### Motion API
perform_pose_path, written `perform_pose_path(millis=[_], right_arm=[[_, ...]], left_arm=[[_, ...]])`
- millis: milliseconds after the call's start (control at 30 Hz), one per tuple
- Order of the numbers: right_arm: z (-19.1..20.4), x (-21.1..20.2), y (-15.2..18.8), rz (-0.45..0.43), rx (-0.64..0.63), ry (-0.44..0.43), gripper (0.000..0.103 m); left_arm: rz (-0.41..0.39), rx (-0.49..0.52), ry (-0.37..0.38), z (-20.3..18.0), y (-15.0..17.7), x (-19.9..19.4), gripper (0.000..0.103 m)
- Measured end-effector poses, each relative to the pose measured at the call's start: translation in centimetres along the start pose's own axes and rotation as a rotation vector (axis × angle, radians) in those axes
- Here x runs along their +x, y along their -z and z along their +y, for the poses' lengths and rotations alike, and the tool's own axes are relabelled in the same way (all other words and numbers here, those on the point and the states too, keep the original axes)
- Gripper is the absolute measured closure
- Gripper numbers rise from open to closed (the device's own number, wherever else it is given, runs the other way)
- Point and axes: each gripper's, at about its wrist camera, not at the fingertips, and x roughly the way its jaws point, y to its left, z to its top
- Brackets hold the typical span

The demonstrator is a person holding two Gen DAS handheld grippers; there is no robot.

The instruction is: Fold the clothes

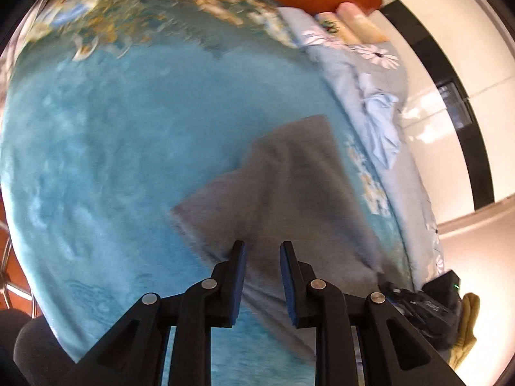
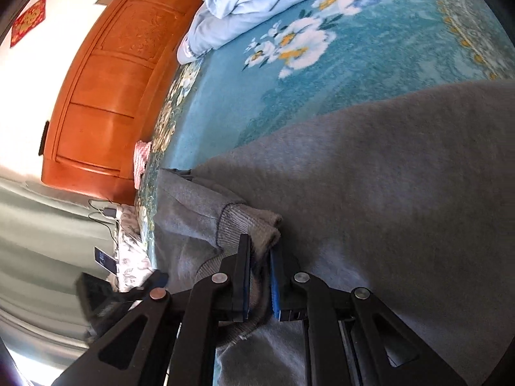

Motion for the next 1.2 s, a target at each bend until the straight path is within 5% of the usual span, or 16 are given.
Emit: perform_pose_path(millis=[167,233,333,433,633,867,1067,1200], right_arm=[[-0.4,-1.6,0.9,-0.002,0.015,0.014,0.086],[-0.3,-2.2,1.6,0.004,0.014,0.002,0.069],[-0.2,-2.6,2.8,0.03,0.012,-0.035,0.058],[-0.1,-2.8,3.6,0.024,0.03,-0.049,0.058],[3.0,-4.4,3.8,-0.069,-0.062,-0.031,0.058],[7.3,-2.5,5.0,-0.009,-0.247,-0.032,0.058],[5.8,0.9,6.6,0.075,-0.258,0.058,0.058],[4.9,0.5,6.6,0.065,-0.223,0.02,0.058]], left_arm=[[-0.003,-0.007,-0.012,0.4,0.2,0.3,0.079],[-0.001,0.042,-0.032,-1.1,0.5,0.3,0.079],[0.007,0.111,0.026,-3.7,1.0,0.1,0.078],[0.007,0.229,0.051,-6.6,1.8,0.0,0.077],[0.086,0.407,-0.021,-10.0,4.5,3.4,0.076],[0.127,0.387,-0.035,-8.6,5.7,4.2,0.076],[0.136,0.386,-0.035,-8.3,6.2,4.5,0.076],[0.133,0.395,-0.038,-8.2,6.3,4.2,0.075]])
